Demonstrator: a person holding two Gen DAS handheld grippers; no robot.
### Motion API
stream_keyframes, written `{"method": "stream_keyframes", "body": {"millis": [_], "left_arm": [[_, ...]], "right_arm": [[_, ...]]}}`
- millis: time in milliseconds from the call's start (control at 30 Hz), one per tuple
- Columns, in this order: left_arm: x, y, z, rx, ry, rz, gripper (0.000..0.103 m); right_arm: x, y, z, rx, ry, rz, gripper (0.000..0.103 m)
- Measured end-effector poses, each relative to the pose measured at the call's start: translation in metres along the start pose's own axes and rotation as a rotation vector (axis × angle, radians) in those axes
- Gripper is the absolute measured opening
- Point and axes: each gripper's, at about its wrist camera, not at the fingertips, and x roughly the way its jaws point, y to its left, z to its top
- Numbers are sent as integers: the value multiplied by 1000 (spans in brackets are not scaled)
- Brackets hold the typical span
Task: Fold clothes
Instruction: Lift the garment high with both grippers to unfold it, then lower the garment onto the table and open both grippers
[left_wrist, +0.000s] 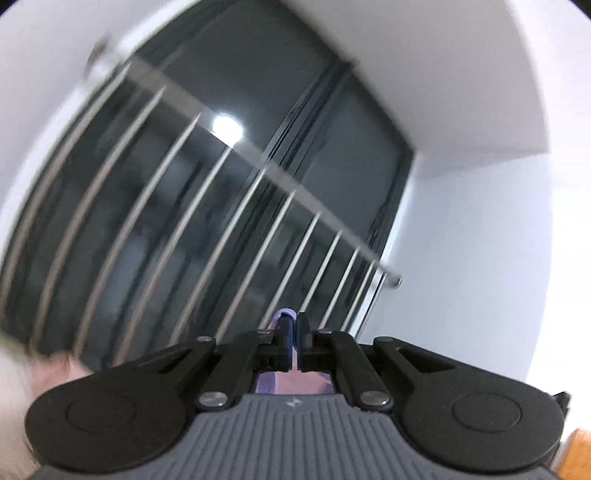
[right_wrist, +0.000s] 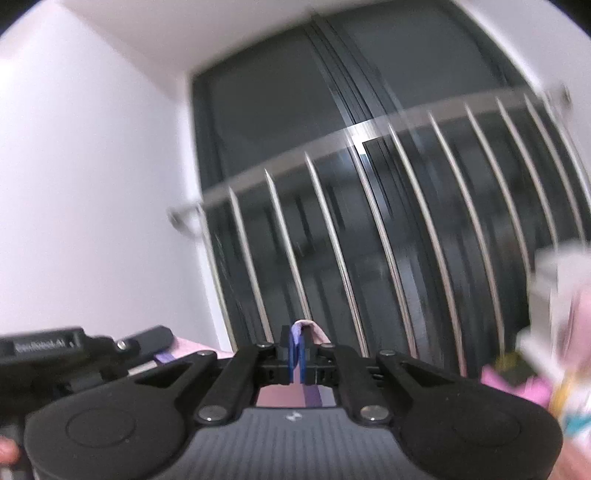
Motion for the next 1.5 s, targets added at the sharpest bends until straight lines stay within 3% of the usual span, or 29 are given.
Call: {"method": "stream_keyframes", "body": {"millis": [100,267,467,567,667,700,733,800,867,967,1033,1100,1167,1267,1333,1367,1433,1500], "left_arm": [[-30,-49,32,94,-51,10,1],[-45,-82,48,164,-63,48,1],[-4,-30,22,127,42,136,1],[38,15,6,116,94,185,1],[99,59,-9,119,141,306,2],[121,76,-17,117,158,356,8],[143,96,-27,113,189,404,36],[171,134,-54,90,292,497,91],[162,160,-91,48,353,545,89],[121,177,-147,57,482,495,89],[76,176,-183,61,524,455,89],[25,170,-221,62,565,403,90],[-21,159,-259,92,653,359,90],[-66,151,-318,111,799,333,90],[-73,145,-341,130,855,355,89],[-73,143,-348,135,847,374,89],[-74,142,-353,125,816,387,88],[-73,142,-356,112,803,389,81]], "right_arm": [[-38,38,44,-87,-65,1,2],[-67,71,86,-165,-86,-5,2],[-17,53,59,-147,15,-32,3],[41,36,31,-145,100,-80,3],[105,18,5,-141,190,-134,3],[131,11,-7,-148,229,-167,4],[159,4,-20,-157,271,-206,8],[201,-13,-53,-169,385,-303,43],[213,-30,-88,-167,487,-364,46],[183,-50,-134,-112,585,-318,50],[149,-57,-163,-81,654,-274,52],[102,-57,-194,-66,717,-164,52],[55,-49,-235,-87,789,-27,52],[3,-42,-299,-111,920,93,52],[-16,-38,-333,-132,969,112,48],[-22,-37,-346,-147,978,102,46],[-33,-33,-352,-178,905,79,44],[-34,-32,-353,-173,905,50,30]]}}
